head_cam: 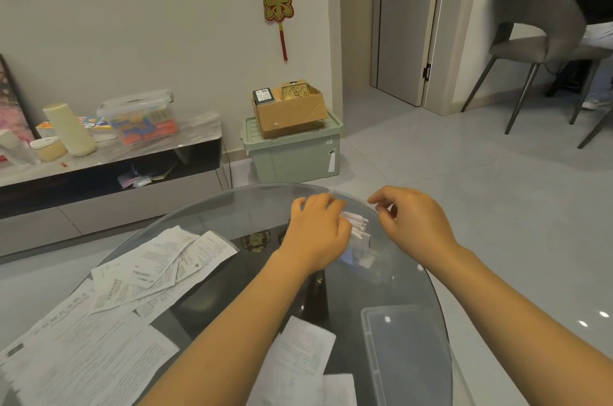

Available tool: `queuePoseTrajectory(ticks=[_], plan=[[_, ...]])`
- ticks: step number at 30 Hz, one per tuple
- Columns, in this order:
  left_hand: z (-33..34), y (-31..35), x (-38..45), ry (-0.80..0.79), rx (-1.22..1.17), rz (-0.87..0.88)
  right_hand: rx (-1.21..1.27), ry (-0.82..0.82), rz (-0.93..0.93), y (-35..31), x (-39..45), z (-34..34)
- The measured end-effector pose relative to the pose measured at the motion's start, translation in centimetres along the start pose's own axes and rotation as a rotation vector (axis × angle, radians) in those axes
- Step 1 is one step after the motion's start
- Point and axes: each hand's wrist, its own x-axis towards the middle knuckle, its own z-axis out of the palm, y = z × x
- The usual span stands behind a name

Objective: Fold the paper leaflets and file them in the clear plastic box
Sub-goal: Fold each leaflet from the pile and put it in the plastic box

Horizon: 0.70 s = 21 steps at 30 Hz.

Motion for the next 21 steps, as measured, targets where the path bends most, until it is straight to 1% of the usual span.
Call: queuePoseTrajectory(ticks=[3,7,11,13,15,18,21], plan=[[-1.6,0.4,-2.7,0.029,-0.014,-0.011,0.045,-0.027,-0.034,-1.6,-0.8,-0.7],[-3.4,1.2,-8.9,0.063,-0.017,-0.059,0.058,-0.194,-0.098,-3.7,-3.4,-0.9],[-3.6,1.4,-15.0,0.027,0.013,-0.131,0.075,-0.378,-0.222,-5.7,-7.1,-0.4],[-2.9,1.2,-17.6,-0.053,0.031,-0.172,0.057,-0.503,-0.29,-6.3,-8.8,0.1],[-2.3,0.5,-19.6,-0.172,0.043,-0.215,0.016,-0.594,-0.341,-6.7,-10.2,0.7],[-2.2,-0.1,-21.2,-0.389,0.003,-0.236,-0.018,-0.675,-0.368,-6.8,-11.7,1.6],[-2.2,-0.9,-22.3,-0.525,-0.029,-0.193,-0.046,-0.725,-0.4,-7.1,-12.5,2.2]])
